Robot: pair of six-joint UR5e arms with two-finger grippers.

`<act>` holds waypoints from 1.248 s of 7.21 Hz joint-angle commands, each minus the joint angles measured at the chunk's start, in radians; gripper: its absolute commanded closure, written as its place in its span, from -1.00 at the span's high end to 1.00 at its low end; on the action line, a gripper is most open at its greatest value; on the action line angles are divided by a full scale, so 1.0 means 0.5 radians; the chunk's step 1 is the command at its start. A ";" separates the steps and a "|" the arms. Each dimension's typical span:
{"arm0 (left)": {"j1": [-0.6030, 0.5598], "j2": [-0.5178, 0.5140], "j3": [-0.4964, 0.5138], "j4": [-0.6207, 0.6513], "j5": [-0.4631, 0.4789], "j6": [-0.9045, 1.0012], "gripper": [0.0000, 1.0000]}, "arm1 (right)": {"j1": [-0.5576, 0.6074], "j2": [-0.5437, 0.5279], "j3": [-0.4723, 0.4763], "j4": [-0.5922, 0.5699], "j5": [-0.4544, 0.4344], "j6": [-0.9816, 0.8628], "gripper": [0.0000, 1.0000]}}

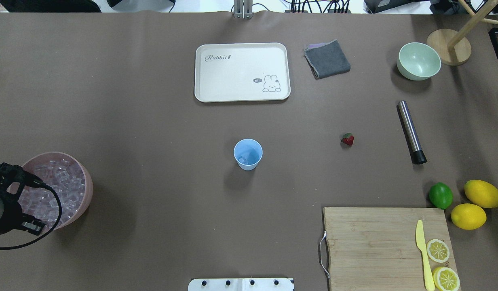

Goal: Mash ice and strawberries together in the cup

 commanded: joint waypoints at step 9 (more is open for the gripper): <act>-0.345 -0.251 -0.072 0.000 -0.003 -0.022 -1.00 | -0.004 0.076 -0.003 -0.003 -0.005 0.091 1.00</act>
